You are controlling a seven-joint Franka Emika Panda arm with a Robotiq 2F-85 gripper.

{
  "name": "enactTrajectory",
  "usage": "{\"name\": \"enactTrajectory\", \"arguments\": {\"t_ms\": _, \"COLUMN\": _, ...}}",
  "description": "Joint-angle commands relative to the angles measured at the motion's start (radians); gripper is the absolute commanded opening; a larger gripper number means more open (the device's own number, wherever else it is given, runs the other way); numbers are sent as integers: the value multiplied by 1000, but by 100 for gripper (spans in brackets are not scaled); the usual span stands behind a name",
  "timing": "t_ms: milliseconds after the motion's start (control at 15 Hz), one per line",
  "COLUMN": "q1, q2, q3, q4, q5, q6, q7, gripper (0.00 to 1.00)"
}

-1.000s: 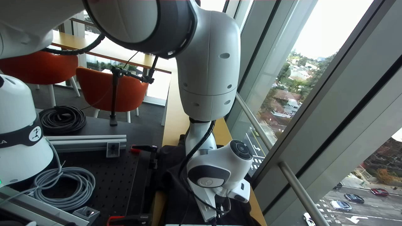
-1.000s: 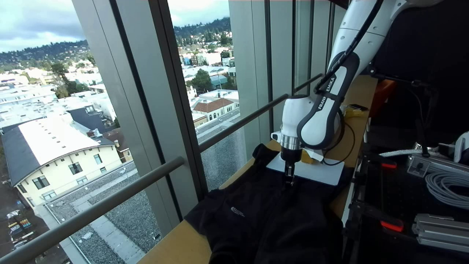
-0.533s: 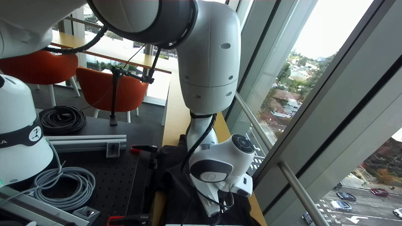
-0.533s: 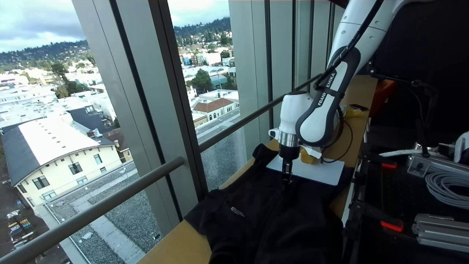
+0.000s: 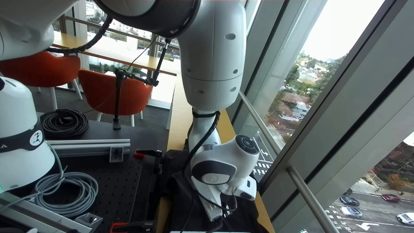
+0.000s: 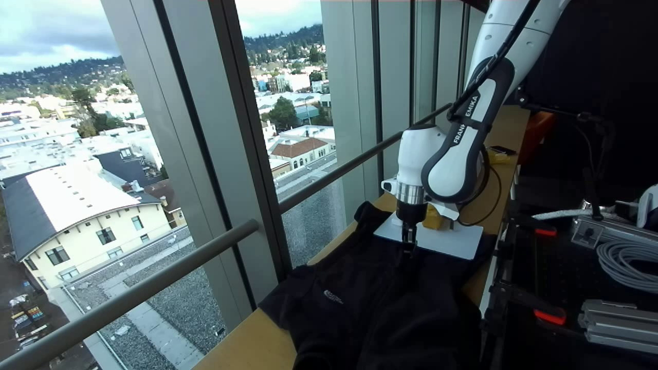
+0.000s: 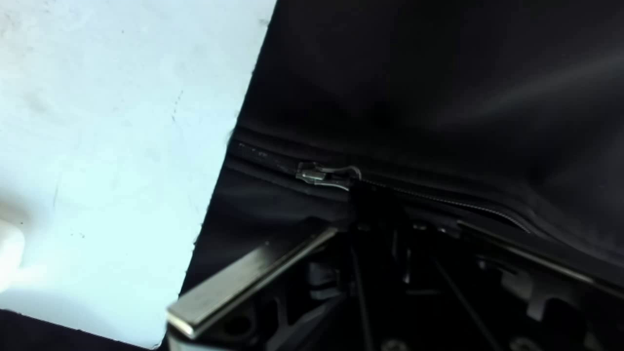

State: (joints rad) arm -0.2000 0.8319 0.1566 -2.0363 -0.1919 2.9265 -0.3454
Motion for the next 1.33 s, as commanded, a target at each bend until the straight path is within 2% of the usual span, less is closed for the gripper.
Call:
{"name": "enactTrajectory", "arguments": {"t_ms": 0, "q1": 9, "q2": -31, "q3": 2, "q4": -41, "q5": -1, "q6": 21, "q7": -21, "gripper": 2}}
{"name": "enactTrajectory", "arguments": {"t_ms": 467, "q1": 22, "q2": -17, "q3": 9, "q4": -13, "q5": -2, "q6": 12, "q7": -35, "gripper": 2}}
{"name": "enactTrajectory", "arguments": {"t_ms": 1267, "q1": 108, "q2": 15, "q3": 15, "q4": 54, "q5": -9, "q6": -16, "q7": -35, "gripper": 2}}
